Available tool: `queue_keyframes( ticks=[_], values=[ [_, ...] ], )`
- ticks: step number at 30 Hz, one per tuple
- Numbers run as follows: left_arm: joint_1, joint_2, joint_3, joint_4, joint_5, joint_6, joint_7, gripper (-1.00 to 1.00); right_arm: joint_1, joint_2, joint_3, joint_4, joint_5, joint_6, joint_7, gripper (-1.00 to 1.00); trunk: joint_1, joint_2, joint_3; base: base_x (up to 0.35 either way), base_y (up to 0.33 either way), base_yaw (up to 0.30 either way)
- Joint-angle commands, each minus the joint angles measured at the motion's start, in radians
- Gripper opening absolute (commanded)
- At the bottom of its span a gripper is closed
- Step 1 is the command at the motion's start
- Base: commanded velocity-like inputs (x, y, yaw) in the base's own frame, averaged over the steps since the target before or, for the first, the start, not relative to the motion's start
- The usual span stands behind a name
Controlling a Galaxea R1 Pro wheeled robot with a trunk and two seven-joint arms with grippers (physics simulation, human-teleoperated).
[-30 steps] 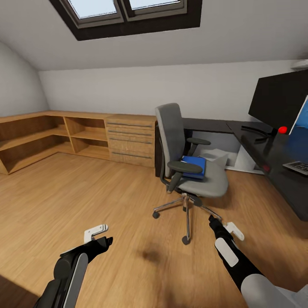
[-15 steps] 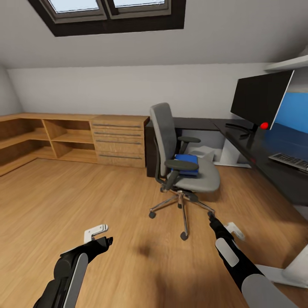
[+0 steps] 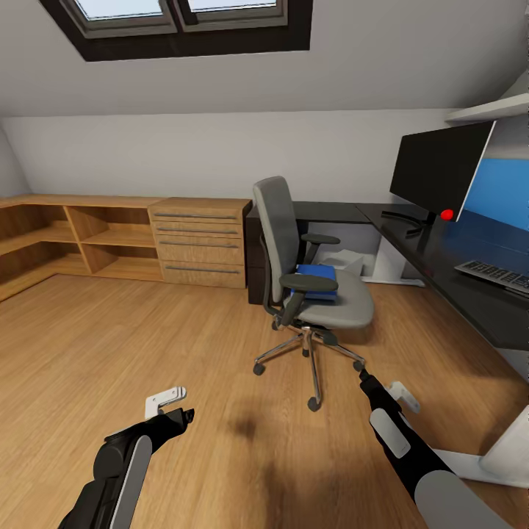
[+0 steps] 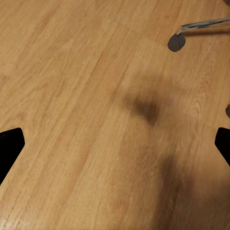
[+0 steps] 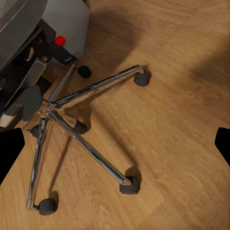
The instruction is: In the bedroom, organize the workspace by keeping the computer under the desk, ensuring the monitor is on the desk, placing the keyboard on the desk next to the monitor, placing the mouse on the desk next to the keyboard, moving the folder from the swivel chair onto the desk next to the mouse, stacking the notebook on top of the folder with the pen on top of the notebook, and positioning the swivel chair next to the desk.
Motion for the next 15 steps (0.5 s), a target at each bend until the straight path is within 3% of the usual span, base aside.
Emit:
queue_keyframes(
  ticks=[1, 15],
  values=[
    [-0.001, -0.001, 0.001, -0.001, 0.011, 0.004, 0.007, 1.00, -0.001, -0.002, 0.008, -0.001, -0.010, -0.007, -0.005, 1.00, 0.000, 0.000, -0.001, 0.000, 0.000, -0.175],
    [-0.001, -0.001, 0.003, -0.001, 0.011, 0.003, 0.010, 1.00, -0.001, -0.002, 0.008, 0.000, -0.011, -0.007, -0.005, 1.00, 0.000, 0.000, -0.001, 0.000, 0.000, -0.242]
  ],
)
